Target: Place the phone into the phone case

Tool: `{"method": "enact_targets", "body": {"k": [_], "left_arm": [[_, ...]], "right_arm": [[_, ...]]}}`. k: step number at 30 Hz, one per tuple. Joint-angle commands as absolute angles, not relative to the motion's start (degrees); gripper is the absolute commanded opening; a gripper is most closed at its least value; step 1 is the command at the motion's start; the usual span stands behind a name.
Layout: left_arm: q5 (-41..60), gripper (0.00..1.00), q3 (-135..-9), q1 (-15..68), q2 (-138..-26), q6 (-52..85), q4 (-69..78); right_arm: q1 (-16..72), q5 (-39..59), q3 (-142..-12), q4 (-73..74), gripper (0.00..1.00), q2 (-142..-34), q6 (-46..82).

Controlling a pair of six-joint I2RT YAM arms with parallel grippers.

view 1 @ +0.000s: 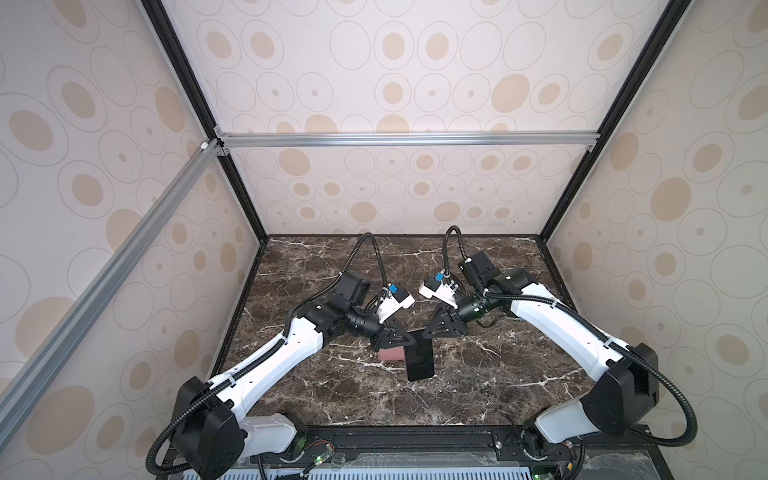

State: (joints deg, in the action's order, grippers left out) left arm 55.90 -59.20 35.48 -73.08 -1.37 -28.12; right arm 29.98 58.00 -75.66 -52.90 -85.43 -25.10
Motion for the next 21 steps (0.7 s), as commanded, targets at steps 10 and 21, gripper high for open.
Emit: {"method": "enact_targets", "body": {"k": [10, 21], "left_arm": [[58.9, 0.00, -62.1, 35.9, -72.8, -5.0, -28.2], [49.2, 0.32, -55.3, 35.8, -68.4, 4.3, -15.2]], "right_arm": [[32.7, 61.2, -76.4, -56.3, 0.04, -87.2, -29.4], [32.1, 61.7, -73.2, -43.3, 0.00, -82.7, -20.0]]}}
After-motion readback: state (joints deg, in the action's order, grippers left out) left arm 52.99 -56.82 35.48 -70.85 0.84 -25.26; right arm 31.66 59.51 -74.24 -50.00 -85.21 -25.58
